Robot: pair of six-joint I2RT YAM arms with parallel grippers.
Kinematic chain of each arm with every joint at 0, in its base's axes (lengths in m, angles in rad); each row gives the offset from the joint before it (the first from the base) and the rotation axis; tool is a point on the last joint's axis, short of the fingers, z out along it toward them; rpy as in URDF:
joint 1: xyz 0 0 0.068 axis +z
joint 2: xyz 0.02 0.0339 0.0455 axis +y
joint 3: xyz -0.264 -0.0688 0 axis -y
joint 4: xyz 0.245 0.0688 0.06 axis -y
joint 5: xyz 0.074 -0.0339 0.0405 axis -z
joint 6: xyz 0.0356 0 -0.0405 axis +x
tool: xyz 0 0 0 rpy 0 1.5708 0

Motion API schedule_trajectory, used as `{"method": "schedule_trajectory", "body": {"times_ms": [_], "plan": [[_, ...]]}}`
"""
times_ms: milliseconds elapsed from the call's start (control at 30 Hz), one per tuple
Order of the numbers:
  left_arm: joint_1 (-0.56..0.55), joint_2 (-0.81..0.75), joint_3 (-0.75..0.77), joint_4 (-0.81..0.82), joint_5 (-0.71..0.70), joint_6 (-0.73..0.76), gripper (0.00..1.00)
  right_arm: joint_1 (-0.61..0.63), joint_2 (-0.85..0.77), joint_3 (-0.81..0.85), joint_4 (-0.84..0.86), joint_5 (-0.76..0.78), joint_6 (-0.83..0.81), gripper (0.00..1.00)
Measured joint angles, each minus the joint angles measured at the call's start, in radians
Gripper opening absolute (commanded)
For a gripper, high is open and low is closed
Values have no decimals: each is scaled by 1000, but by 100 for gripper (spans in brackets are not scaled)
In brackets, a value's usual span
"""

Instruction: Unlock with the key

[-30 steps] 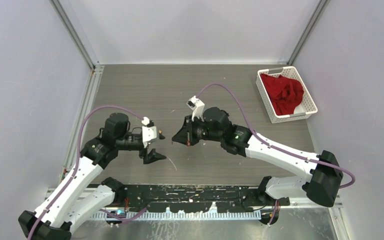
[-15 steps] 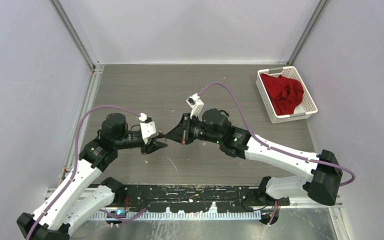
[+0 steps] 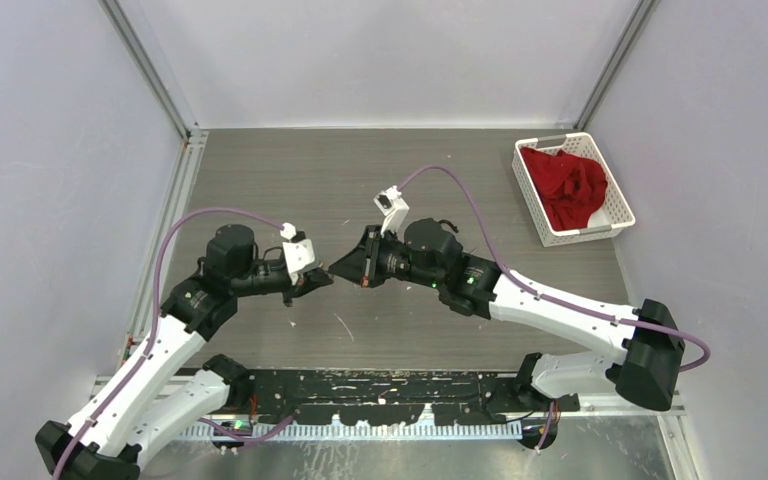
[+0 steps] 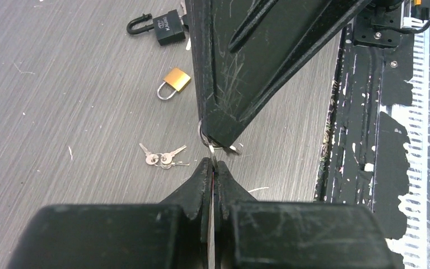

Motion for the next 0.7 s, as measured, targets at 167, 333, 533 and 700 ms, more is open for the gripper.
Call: {"method": "schedule_trajectory", "body": {"times_ms": [167,333,533,700], "plan": [[0,-13,0,-6,-10,0,0,0,-5,-2,-2,10,-10,1],[0,-16,11,-27,-13,11,0,0,-23,-3,-25,12,-39,1],[0,-37,16,-58,-35,54,0,1,-35,-3,-67,4,-74,1],[0,-52,17,-68,-49,119,0,1,-34,-3,-74,-29,-76,3]]}}
